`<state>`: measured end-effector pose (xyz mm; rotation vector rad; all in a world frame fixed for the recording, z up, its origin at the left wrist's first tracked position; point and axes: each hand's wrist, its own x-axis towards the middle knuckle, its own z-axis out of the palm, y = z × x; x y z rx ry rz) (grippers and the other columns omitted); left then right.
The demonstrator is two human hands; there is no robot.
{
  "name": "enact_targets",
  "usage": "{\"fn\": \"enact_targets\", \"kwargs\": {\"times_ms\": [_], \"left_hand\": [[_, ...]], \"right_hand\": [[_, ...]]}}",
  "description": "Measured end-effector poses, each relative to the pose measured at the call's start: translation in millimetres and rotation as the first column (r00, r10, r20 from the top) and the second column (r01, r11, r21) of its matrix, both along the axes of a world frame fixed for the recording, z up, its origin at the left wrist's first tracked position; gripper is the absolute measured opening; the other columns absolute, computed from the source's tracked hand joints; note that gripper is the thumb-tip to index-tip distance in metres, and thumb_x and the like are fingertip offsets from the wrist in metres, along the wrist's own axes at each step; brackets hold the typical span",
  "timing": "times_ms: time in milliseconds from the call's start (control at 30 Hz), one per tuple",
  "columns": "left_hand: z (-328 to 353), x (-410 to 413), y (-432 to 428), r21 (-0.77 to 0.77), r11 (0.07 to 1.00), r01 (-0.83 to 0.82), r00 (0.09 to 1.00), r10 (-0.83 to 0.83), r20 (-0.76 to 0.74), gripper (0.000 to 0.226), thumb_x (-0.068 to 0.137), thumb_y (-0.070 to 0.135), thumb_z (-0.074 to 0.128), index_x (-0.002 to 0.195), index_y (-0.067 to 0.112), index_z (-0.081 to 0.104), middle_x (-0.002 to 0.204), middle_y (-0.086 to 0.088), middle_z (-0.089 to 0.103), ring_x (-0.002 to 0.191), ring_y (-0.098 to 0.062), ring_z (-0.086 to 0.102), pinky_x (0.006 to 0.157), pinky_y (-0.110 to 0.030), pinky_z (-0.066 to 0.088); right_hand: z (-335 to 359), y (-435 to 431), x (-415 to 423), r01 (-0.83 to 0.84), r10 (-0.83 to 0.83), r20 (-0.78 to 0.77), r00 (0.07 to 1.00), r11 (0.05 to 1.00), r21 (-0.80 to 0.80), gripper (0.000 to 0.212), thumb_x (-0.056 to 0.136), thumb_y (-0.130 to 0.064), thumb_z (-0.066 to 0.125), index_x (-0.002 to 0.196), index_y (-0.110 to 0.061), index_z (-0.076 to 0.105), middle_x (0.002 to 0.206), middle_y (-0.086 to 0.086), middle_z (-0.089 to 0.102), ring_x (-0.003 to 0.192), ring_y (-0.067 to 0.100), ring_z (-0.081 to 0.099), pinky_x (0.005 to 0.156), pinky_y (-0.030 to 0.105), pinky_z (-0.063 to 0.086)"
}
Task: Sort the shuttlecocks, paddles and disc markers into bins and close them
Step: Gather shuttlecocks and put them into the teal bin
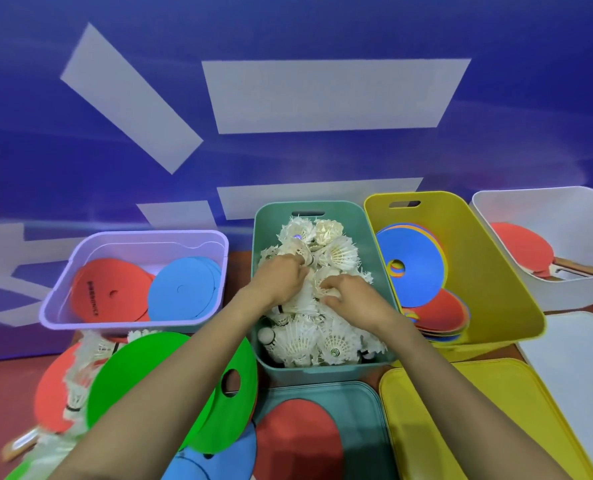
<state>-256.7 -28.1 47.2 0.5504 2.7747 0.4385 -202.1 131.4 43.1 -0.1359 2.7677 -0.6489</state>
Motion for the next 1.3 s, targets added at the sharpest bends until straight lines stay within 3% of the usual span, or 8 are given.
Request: {"fn": "enact_targets", "kwargs": {"times_ms": [200,533,733,867,967,1100,1200,1300], "left_hand": [[20.0,38.7,-26.1,0.233,0.965,-0.124,0.982,0.153,-0.108,0.034,0.093,0.020,0.049,0.125,0.009,0.053,0.130,-0.009,0.055,0.117,-0.027,0.052,0.096,-0.034,0.042],[23.8,150.3,-149.8,0.560,0.806,-0.193,0.847,0.425,-0.320,0.027,0.085,0.019,0.051,0.107,0.011,0.063,0.115,-0.005,0.061,0.111,-0.017,0.052,0.096,-0.022,0.035],[-21.8,222.6,-257.8,0.441,0.774,-0.454,0.798,0.573,-0.186,0.031,0.076,0.013,0.053,0.104,0.005,0.064,0.112,-0.012,0.060,0.105,-0.030,0.057,0.092,-0.023,0.034],[-54.0,262.7,-304.4,0.281,0.776,-0.565,0.780,0.613,-0.125,0.035,0.072,0.016,0.054,0.105,0.008,0.064,0.115,-0.012,0.059,0.106,-0.035,0.056,0.091,-0.030,0.034],[-68.6,277.1,-323.5,0.290,0.733,-0.616,0.743,0.663,-0.097,0.039,0.073,0.020,0.056,0.110,0.009,0.061,0.117,-0.011,0.055,0.108,-0.032,0.053,0.090,-0.038,0.043],[-79.2,285.8,-326.2,0.396,0.655,-0.644,0.694,0.718,-0.058,0.034,0.078,0.005,0.066,0.110,0.007,0.056,0.112,-0.010,0.046,0.102,-0.029,0.051,0.086,-0.040,0.045],[-84.6,284.3,-327.6,0.504,0.605,-0.616,0.669,0.740,-0.071,0.019,0.084,0.004,0.060,0.102,0.005,0.054,0.102,-0.009,0.048,0.093,-0.027,0.055,0.082,-0.036,0.043],[-85.0,277.0,-327.0,0.568,0.511,-0.645,0.615,0.789,-0.012,0.017,0.086,0.005,0.058,0.099,0.013,0.052,0.099,0.000,0.052,0.081,-0.015,0.059,0.073,-0.033,0.049]], "right_hand": [[35.1,-8.2,29.5,0.057,-0.069,-0.247,0.967,0.997,-0.056,0.037,0.094,-0.023,0.052,0.130,-0.018,0.049,0.133,0.002,0.051,0.123,0.022,0.046,0.101,0.037,0.039],[60.8,-120.7,82.8,-0.272,0.129,-0.622,0.772,0.952,-0.139,0.037,0.085,-0.020,0.054,0.120,-0.007,0.058,0.117,0.008,0.061,0.109,0.019,0.047,0.097,0.027,0.034],[10.9,-224.3,112.9,-0.485,0.380,-0.514,0.769,0.870,-0.082,0.040,0.080,-0.022,0.054,0.116,-0.005,0.061,0.110,0.012,0.064,0.102,0.029,0.060,0.094,0.029,0.034],[-26.8,-264.2,129.2,-0.529,0.512,-0.186,0.838,0.847,-0.051,0.048,0.091,-0.020,0.055,0.136,-0.011,0.043,0.135,0.009,0.046,0.125,0.027,0.042,0.106,0.036,0.032],[-46.4,-288.2,141.3,-0.530,0.529,-0.033,0.848,0.847,-0.036,0.052,0.092,-0.020,0.053,0.140,-0.013,0.036,0.139,0.008,0.041,0.128,0.027,0.038,0.106,0.037,0.033],[-56.1,-313.8,145.3,-0.505,0.500,-0.072,0.863,0.858,-0.095,0.053,0.093,-0.019,0.053,0.142,-0.013,0.034,0.138,0.007,0.040,0.128,0.025,0.037,0.105,0.038,0.034],[-57.2,-331.4,145.5,-0.520,0.511,-0.097,0.854,0.843,-0.134,0.049,0.093,-0.021,0.054,0.139,-0.013,0.038,0.133,0.007,0.044,0.124,0.024,0.039,0.101,0.039,0.038],[-60.8,-340.9,153.4,-0.519,0.496,-0.178,0.850,0.845,-0.127,0.032,0.092,-0.022,0.054,0.120,-0.010,0.048,0.116,0.007,0.050,0.109,0.024,0.046,0.081,0.039,0.046]]}}
